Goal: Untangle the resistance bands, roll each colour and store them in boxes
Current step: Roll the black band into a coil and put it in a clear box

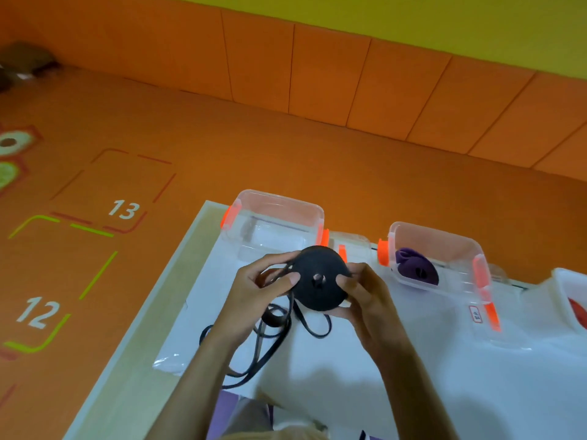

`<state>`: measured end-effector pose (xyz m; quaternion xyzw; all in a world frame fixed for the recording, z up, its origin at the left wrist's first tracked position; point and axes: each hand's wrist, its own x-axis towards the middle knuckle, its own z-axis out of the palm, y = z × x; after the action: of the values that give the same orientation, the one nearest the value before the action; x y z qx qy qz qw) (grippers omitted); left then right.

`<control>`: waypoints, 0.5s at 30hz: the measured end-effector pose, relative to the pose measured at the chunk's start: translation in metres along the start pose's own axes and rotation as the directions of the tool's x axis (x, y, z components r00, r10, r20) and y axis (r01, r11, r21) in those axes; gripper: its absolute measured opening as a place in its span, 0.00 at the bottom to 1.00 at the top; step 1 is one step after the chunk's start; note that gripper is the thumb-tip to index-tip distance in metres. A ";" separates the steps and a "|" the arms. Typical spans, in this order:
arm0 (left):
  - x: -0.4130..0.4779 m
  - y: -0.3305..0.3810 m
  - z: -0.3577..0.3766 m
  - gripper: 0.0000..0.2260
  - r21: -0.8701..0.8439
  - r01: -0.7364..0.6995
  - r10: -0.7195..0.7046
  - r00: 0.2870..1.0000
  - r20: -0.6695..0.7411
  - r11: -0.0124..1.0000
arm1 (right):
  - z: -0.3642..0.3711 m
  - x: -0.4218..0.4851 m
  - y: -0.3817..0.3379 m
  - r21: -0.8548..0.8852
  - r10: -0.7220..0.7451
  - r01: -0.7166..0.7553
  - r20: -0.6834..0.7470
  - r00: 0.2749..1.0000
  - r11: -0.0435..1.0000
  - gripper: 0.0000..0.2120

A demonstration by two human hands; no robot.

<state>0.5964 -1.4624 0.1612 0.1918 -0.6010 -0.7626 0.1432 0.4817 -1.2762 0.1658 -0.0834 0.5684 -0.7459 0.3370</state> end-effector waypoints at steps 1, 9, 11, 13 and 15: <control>0.007 0.000 -0.011 0.15 0.007 0.004 -0.004 1.000 0.020 1.000 | 0.010 0.005 0.003 0.034 0.022 -0.021 -0.001 1.000 0.999 0.07; 0.051 -0.005 -0.069 0.13 -0.089 0.027 -0.029 0.999 -0.022 0.996 | 0.054 0.052 0.015 -0.283 0.045 -0.047 -0.013 0.999 0.958 0.28; 0.059 -0.005 -0.073 0.12 -0.093 0.034 -0.038 0.998 -0.044 0.995 | 0.062 0.060 0.019 -0.251 0.013 -0.022 -0.038 0.999 0.968 0.24; 0.066 -0.006 -0.078 0.11 -0.104 0.055 -0.060 0.997 -0.047 0.993 | 0.070 0.065 0.025 -0.185 -0.019 -0.001 -0.104 0.994 0.983 0.23; 0.070 -0.007 -0.082 0.12 -0.138 0.100 -0.102 0.995 -0.008 0.985 | 0.075 0.069 0.033 -0.106 -0.016 -0.003 -0.184 0.983 0.994 0.23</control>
<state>0.5728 -1.5625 0.1291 0.2173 -0.5352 -0.8071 0.1218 0.4807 -1.3806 0.1439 -0.0337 0.6357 -0.7202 0.2757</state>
